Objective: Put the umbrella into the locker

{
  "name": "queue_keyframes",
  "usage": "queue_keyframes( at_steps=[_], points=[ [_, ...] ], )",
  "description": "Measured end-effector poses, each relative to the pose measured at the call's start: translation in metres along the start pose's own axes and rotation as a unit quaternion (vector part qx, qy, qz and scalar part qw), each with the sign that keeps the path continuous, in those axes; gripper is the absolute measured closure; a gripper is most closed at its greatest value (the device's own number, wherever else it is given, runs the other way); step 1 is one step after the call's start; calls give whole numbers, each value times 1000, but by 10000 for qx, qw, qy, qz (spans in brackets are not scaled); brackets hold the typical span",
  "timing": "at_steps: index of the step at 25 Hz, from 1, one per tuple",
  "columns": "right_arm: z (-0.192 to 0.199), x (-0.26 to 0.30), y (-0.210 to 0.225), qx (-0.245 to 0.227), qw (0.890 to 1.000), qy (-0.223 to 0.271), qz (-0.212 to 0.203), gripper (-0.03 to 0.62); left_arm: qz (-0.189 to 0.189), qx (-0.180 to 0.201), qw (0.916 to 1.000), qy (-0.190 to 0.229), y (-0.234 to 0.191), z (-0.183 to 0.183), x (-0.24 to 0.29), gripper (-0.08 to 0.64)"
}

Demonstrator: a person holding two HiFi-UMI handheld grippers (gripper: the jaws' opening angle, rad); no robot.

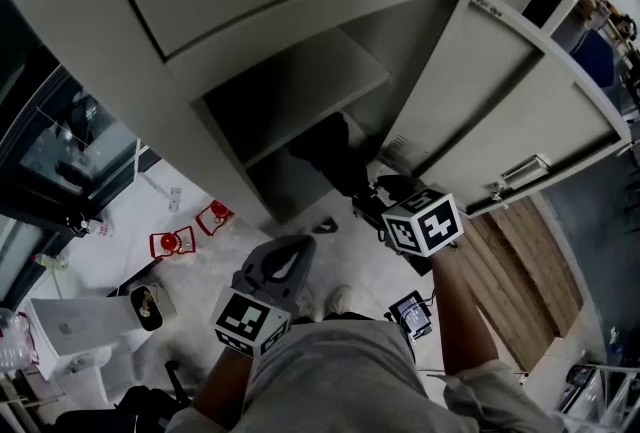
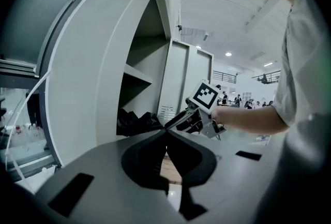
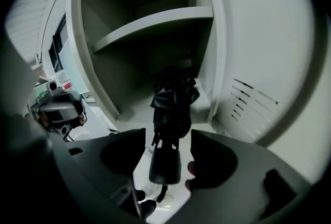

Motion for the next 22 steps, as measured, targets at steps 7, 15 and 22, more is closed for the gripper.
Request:
queue_keyframes(
  at_steps=[7,15,22],
  points=[
    [31,-12,-4,201,9997,1,159,335,104,46,9999,-20,6,1,0,545],
    [54,-13,-8,369,9990,-138,233,336,199,103,9997,-22,11,0,-1,545],
    [56,-12,-10,365,9986,-192,323,371,208,125,9997,-41,12,1,-3,545]
  ],
)
Point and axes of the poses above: the fingertips, and each gripper's own axes: x forward along the fingers, y to its right, z out of its underside, the point moved 9 cm from there along -x, backward along the fingers, and after that the axes turned 8 degrees about -z, right-handed, at the moved point
